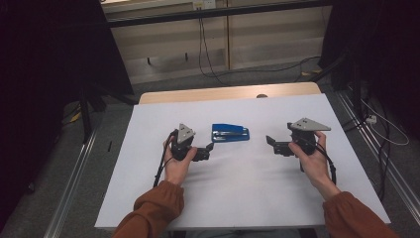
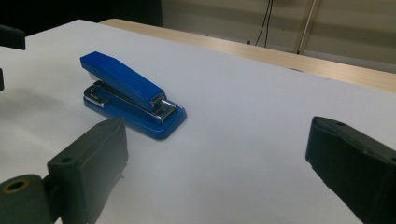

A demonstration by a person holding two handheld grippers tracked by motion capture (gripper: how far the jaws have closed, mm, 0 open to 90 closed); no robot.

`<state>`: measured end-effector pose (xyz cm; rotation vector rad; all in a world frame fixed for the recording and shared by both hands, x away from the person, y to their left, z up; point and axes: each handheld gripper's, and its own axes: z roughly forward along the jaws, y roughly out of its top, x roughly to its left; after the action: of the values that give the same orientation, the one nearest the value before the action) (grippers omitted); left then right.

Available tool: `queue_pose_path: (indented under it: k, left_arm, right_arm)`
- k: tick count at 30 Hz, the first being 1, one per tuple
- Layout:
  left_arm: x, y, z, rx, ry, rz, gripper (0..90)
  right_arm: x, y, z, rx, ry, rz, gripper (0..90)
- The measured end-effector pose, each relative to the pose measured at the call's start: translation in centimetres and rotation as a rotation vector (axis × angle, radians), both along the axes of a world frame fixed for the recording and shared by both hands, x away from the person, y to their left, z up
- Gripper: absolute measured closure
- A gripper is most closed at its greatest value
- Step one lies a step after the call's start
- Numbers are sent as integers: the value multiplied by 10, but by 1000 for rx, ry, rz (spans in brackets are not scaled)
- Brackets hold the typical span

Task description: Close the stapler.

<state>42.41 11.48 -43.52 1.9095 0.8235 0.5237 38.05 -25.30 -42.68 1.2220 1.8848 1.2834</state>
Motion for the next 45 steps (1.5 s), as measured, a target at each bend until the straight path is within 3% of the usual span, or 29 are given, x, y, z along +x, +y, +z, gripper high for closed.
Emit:
queue_pose_path:
  k: [5,7,21,29,35,37,39,45]
  left_arm:
    - [-11,10,2,-15,-8,-7,39]
    - [-15,15,3,-52,4,8,36]
    - [-42,44,12,-67,-47,39,32]
    - [-58,56,12,-47,-71,47,32]
    - [-66,63,13,-49,-60,52,31]
    - [-71,65,11,-51,-71,75,32]
    - [-74,68,10,-42,-56,59,31]
    - [-87,80,11,-63,-59,92,33]
  right_arm:
    - [-9,-4,-2,7,1,-15,58]
    - [-12,-6,-4,6,3,-19,62]
    - [-39,-16,1,27,-28,-40,62]
    - [-56,-22,-1,31,-19,-44,61]
    - [-67,-28,-1,10,-21,-54,59]
    - [-71,-31,-2,14,-18,-59,59]
    - [-75,-34,-4,11,-14,-66,59]
    - [-89,-40,-8,12,-5,-88,59]
